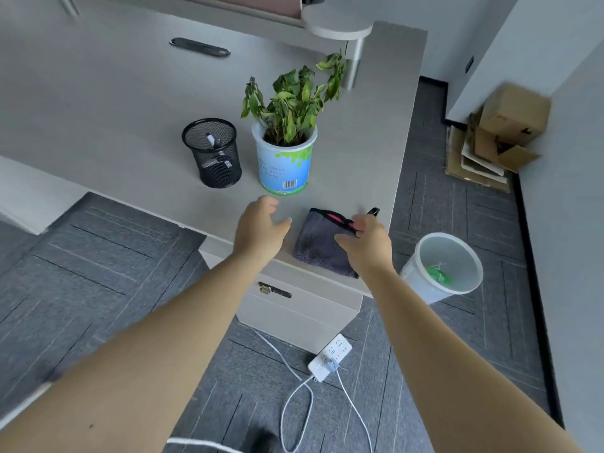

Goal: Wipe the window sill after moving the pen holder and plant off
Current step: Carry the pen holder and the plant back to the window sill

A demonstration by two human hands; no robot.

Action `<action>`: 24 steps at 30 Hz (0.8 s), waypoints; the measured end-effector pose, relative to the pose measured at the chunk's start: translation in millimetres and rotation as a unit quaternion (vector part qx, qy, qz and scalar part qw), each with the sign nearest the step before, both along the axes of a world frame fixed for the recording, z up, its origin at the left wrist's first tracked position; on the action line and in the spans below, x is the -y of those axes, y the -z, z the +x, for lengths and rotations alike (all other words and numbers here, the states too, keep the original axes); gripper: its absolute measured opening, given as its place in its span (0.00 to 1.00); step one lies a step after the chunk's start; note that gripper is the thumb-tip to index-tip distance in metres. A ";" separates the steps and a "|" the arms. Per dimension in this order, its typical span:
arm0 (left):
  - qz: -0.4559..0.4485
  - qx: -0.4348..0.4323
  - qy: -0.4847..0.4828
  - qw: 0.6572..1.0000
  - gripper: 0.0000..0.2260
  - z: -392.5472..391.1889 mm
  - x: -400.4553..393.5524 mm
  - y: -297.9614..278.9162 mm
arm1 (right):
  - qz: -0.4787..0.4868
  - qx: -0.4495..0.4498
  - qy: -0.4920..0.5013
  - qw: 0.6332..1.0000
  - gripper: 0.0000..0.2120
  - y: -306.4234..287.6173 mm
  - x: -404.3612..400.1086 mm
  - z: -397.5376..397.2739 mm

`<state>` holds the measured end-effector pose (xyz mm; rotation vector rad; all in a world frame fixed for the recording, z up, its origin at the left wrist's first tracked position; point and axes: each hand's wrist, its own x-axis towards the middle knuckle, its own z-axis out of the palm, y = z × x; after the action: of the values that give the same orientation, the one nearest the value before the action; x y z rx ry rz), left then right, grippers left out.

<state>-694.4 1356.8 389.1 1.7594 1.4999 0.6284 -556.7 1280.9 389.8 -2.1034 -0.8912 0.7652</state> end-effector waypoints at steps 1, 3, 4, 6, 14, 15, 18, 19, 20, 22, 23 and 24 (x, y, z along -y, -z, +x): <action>0.018 0.015 -0.027 0.999 0.19 -7.5 -1.9 -3.4 | 0.010 -0.009 -0.011 1.000 0.23 -2.2 -5.2 -5.8; 0.050 0.044 -0.087 0.994 0.21 -23.5 -10.1 -7.9 | 0.033 -0.027 -0.024 0.999 0.25 -4.8 -19.1 -18.0; 0.060 0.055 -0.114 0.990 0.23 -31.5 -16.4 -8.9 | 0.042 -0.033 -0.027 0.998 0.26 -4.5 -27.6 -24.1; 0.067 0.073 -0.155 0.983 0.26 -46.3 -31.9 -7.4 | 0.051 -0.043 -0.033 0.997 0.30 -1.3 -45.9 -35.0; -0.021 0.154 -0.130 0.979 0.45 -76.3 -133.2 28.8 | 0.166 -0.044 0.029 0.985 0.51 24.4 -143.0 -49.5; -0.027 0.162 -0.118 0.979 0.47 -77.7 -144.1 33.1 | 0.176 -0.044 0.040 0.983 0.55 26.5 -151.5 -51.2; -0.042 0.201 -0.072 0.976 0.50 -78.9 -173.4 41.3 | 0.197 -0.046 0.052 0.978 0.61 30.9 -168.2 -48.6; -0.042 0.219 -0.049 0.974 0.50 -79.0 -181.7 43.8 | 0.208 -0.049 0.052 0.975 0.60 32.6 -171.3 -45.6; -0.039 0.237 -0.026 0.970 0.48 -78.4 -188.2 45.7 | 0.216 -0.054 0.055 0.973 0.59 35.3 -173.2 -42.2; -0.040 0.251 0.010 0.967 0.43 -76.9 -198.4 52.4 | 0.221 -0.066 0.061 0.971 0.55 38.2 -174.3 -39.6; -0.044 0.248 0.025 0.967 0.40 -76.7 -201.1 55.5 | 0.221 -0.069 0.065 0.971 0.53 40.3 -174.6 -39.8; -0.044 0.241 0.039 0.969 0.35 -76.6 -202.1 57.5 | 0.223 -0.068 0.072 0.970 0.52 42.6 -175.3 -40.5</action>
<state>-771.0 1558.9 331.6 1.4553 1.0991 0.8613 -597.3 1456.2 347.2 -1.6768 -0.7458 0.5643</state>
